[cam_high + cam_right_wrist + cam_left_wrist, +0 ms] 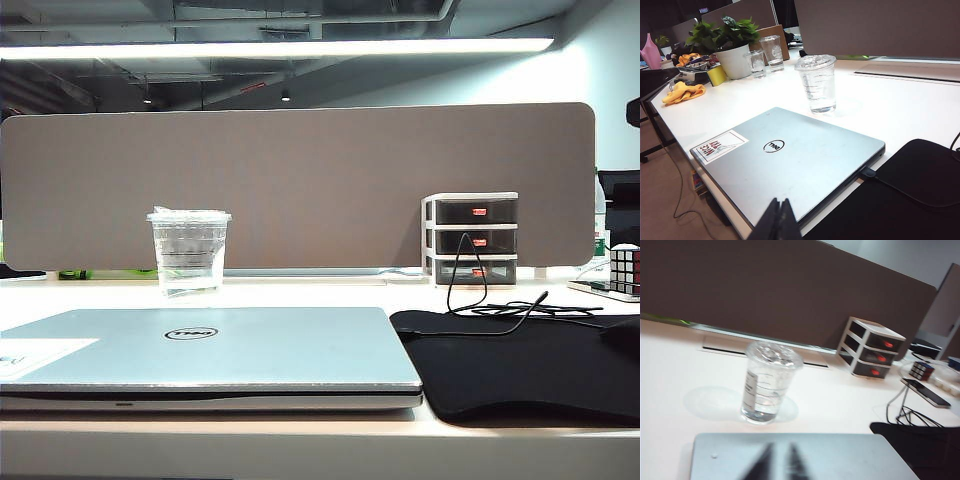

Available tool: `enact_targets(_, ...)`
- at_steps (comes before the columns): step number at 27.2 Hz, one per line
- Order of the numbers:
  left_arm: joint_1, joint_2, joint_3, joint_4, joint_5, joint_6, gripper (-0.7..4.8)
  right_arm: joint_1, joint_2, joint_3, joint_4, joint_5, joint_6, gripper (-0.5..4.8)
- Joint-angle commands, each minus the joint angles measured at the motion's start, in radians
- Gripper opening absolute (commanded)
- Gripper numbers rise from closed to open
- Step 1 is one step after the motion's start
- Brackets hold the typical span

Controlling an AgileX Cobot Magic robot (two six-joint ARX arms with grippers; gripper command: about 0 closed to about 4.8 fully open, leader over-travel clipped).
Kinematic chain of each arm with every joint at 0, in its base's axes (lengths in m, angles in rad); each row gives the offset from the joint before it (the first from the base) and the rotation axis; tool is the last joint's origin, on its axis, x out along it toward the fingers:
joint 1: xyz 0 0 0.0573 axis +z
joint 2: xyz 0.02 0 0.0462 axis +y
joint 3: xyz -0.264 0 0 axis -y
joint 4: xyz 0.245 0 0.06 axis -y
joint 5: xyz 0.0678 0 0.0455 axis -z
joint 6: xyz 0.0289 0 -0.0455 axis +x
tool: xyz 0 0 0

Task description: Pick up the coffee cup and place it over the laptop.

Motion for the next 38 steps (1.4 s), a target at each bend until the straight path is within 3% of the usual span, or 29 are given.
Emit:
enact_targets(1, 0.002, 0.0, 0.006, -0.003, 0.014, 0.01, 2.47, 0.0, -0.002, -0.006, 0.01, 0.002, 0.002, -0.06)
enact_targets(4, 0.002, 0.0, 0.015, -0.005, 0.024, 0.01, 2.81, 0.0, -0.002, -0.006, 0.01, 0.002, 0.002, -0.06)
enact_targets(12, 0.002, 0.03, 0.107, -0.022, -0.017, 0.038, 2.92, 0.001, -0.002, -0.006, 0.01, 0.002, 0.002, -0.06)
enact_targets(16, 0.002, 0.11, 0.167, -0.02, -0.011, 0.087, 4.14, 0.001, -0.002, -0.006, 0.01, -0.001, 0.003, -0.06)
enact_targets(20, 0.002, 0.227, 0.216, 0.031, -0.007, 0.108, 4.71, 0.001, -0.002, -0.006, 0.01, -0.001, 0.003, -0.06)
enact_targets(28, 0.002, 0.536, 0.233, 0.343, 0.047, 0.193, 4.79, 0.001, -0.002, -0.006, 0.003, -0.001, 0.003, -0.06)
enact_targets(29, 0.002, 0.619, 0.233, 0.441, 0.065, 0.21, 4.79, 0.002, -0.002, -0.006, -0.005, -0.002, 0.003, -0.06)
enact_targets(34, 0.003, 0.864, 0.234, 0.681, 0.105, 0.276, 4.79, 0.002, -0.002, -0.006, -0.026, -0.001, 0.003, -0.06)
enact_targets(36, 0.003, 1.052, 0.241, 0.812, 0.124, 0.281, 4.79, 0.002, -0.002, -0.006, -0.028, -0.001, 0.003, -0.06)
enact_targets(38, 0.003, 1.131, 0.256, 0.841, 0.145, 0.288, 4.79, 0.002, -0.002, -0.006, -0.028, -0.001, 0.002, -0.06)
